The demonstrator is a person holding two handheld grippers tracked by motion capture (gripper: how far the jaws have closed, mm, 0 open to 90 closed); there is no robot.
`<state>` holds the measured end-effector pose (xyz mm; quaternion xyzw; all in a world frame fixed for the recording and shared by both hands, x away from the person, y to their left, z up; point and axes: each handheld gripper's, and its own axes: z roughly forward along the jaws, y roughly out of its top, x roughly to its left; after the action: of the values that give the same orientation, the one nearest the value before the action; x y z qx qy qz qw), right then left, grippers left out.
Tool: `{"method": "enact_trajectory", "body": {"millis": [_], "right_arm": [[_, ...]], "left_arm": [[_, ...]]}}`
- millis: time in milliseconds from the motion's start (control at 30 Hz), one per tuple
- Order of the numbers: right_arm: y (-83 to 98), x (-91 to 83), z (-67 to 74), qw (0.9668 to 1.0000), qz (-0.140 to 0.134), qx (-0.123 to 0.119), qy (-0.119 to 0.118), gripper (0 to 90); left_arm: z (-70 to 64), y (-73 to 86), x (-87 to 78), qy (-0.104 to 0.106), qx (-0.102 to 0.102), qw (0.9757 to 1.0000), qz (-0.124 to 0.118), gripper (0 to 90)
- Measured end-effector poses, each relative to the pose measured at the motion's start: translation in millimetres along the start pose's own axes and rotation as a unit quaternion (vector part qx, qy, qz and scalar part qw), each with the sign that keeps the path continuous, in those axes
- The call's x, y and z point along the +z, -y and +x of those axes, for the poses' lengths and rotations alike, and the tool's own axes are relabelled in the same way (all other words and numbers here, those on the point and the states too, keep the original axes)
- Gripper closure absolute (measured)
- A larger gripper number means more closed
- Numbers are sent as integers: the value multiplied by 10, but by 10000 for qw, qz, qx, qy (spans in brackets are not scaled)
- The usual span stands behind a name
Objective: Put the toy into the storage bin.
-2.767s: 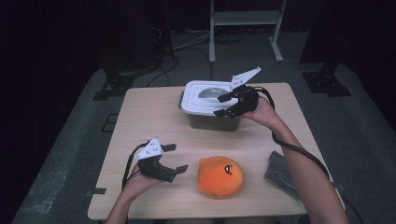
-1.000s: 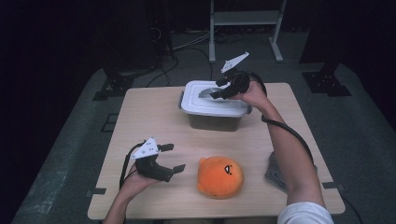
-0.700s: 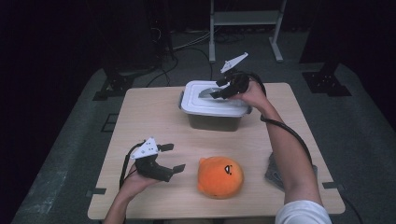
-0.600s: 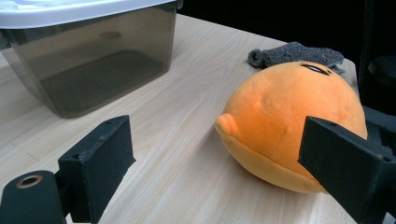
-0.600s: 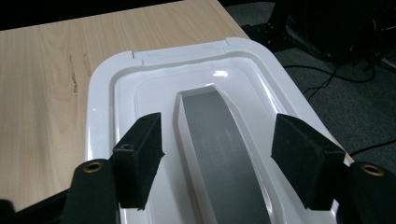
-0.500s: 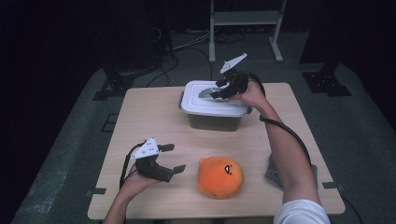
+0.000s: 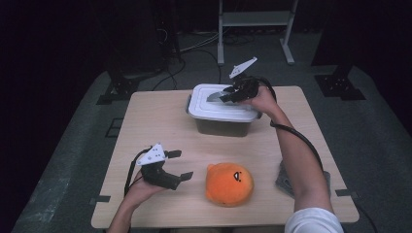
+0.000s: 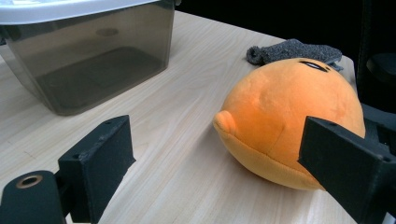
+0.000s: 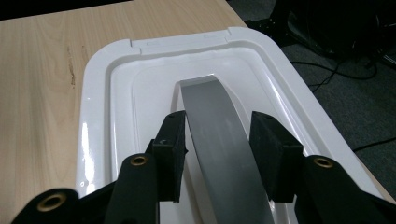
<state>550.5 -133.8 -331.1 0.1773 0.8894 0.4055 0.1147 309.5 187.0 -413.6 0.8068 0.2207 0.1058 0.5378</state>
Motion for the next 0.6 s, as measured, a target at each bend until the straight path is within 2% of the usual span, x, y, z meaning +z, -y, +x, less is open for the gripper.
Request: {"method": "enact_trajectory", "body": {"millis": [367,600], "right_arm": [[44,-55,52,9998,-50,-56,-178,622],[77,-95,123,9995,-70,-123,-283,657]], "left_arm": [[5,-10,-25,-27,-32,10000,-67,92],[17,-5,-32,-60,-12,10000,-29,92]]}}
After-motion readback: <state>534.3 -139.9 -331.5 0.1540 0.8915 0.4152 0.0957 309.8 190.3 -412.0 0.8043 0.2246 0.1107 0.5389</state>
